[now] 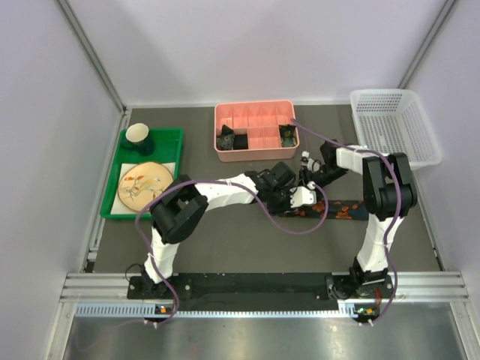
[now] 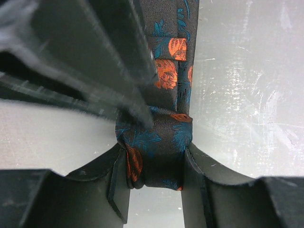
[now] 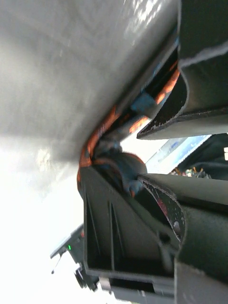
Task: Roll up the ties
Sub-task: Roll the tie at the center of the board.
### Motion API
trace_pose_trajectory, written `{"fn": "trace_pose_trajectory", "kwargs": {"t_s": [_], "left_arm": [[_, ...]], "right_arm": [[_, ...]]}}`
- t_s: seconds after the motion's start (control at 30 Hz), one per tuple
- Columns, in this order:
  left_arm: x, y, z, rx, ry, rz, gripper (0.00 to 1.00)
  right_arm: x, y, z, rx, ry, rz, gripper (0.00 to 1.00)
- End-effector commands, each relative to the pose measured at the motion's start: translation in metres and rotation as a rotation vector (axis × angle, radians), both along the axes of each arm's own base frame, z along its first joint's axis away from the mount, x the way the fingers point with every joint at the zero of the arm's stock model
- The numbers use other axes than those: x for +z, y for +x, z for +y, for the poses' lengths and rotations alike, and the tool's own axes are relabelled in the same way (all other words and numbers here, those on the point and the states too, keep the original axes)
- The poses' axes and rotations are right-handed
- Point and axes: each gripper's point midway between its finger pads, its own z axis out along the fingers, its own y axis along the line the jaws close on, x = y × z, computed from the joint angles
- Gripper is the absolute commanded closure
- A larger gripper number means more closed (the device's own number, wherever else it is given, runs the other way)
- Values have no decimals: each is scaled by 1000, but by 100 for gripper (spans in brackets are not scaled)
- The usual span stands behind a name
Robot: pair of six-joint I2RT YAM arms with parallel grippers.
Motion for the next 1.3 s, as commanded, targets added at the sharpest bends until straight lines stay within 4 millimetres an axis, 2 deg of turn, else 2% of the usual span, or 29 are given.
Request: {"fn": "trace_pose_trajectory", "kwargs": {"t_s": [0.0,0.23,0.33,0.37,0.43,0.47,0.57,0.6,0.63,0.7,0.73,0.77,0.8,0.83,0.87,0.93,1.1,1.27], "left_arm": [[-56,-14,65,42,316,76,100],[-59,-12,62,42,324,73,98],[-61,-13,63,39,326,77,97],[-61,-13,62,39,325,76,96],[-61,-13,62,38,321,76,94],[-61,-13,62,40,319,74,91],[-59,-16,62,43,299,86,80],[-58,-16,60,51,282,93,70],[-57,-16,59,56,267,100,65],[-46,-18,54,72,189,144,56],[-37,-14,43,72,111,147,52],[-21,-22,38,54,21,187,50],[-10,-16,38,88,-51,219,47],[7,-5,26,88,-160,192,38],[21,-14,26,67,-237,226,34],[51,1,22,75,-376,181,25],[56,-5,19,49,-448,196,18],[55,4,2,73,-516,216,16]], "right_arm": [[30,0,15,3,142,-37,65],[18,-3,28,6,167,-20,64],[12,-2,33,29,156,-21,67],[8,-3,33,34,147,-19,70],[1,-3,30,46,115,-29,93],[-5,-3,27,49,89,-29,100],[-22,-2,13,74,-21,-63,100],[-25,-1,9,84,-40,-80,100],[-28,3,7,86,-60,-104,100],[-34,8,1,93,-108,-148,100],[-36,12,-1,93,-121,-172,100],[-40,15,-5,95,-151,-191,100],[-41,17,-7,99,-164,-200,100],[-43,18,-9,100,-179,-209,100],[-46,19,-14,95,-205,-216,100],[-46,21,-18,94,-231,-237,100],[-49,23,-33,80,-317,-264,100],[-53,28,-40,58,-376,-273,100]]}}
